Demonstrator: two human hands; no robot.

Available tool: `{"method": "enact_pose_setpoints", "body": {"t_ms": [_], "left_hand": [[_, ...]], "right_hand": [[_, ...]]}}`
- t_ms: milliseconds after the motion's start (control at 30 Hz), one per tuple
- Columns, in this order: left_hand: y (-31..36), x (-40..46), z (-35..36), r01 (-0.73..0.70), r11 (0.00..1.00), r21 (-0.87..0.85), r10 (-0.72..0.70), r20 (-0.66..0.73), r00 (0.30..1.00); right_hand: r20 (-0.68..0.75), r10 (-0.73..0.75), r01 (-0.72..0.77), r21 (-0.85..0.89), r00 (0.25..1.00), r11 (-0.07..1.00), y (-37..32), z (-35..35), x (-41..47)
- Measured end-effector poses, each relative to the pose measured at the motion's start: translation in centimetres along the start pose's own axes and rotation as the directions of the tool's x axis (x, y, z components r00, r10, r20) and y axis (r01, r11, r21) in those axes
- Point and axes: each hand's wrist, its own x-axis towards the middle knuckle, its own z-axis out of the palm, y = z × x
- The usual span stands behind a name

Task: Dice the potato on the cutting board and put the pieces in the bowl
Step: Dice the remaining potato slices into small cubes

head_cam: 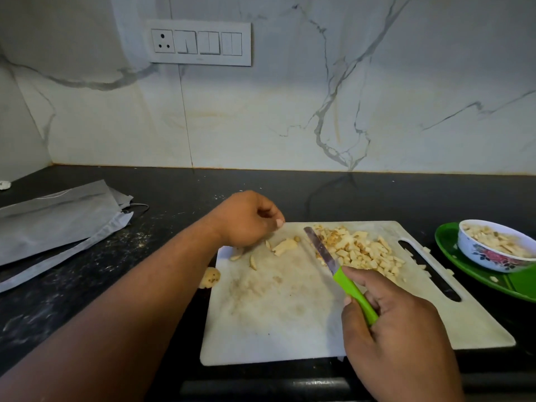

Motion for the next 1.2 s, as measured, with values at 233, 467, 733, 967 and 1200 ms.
{"method": "enact_pose_setpoints", "body": {"t_ms": [233, 467, 733, 967, 1200], "left_hand": [[-1.0, 0.0, 0.1, -0.074, 0.997, 0.025, 0.068, 0.189, 0.98], [0.1, 0.1, 1.1, -0.034, 0.996, 0.084, 0.025, 0.102, 0.994], [1.7, 0.3, 2.1, 0.157, 0.982, 0.104, -0.156, -0.016, 0.988], [1.9, 0.1, 2.0, 0.206, 0.974, 0.094, -0.206, -0.002, 0.978], [2.2, -0.4, 1.9, 0.178, 0.969, 0.173, -0.176, -0.025, 0.984]], "right_hand": [[0.076, 0.024, -0.023, -0.013, 0.997, 1.0, -1.1, -0.7, 1.4], [0.103, -0.046, 0.065, -0.196, 0.994, 0.978, -3.4, 0.2, 2.3], [0.176, -0.07, 0.125, -0.322, 0.982, 0.939, -4.3, 1.4, 2.2], [0.229, -0.02, 0.101, -0.349, 0.973, 0.932, -4.1, -1.2, 0.1], [0.13, -0.092, 0.13, -0.323, 0.987, 0.937, -4.7, -0.8, 1.5]]}}
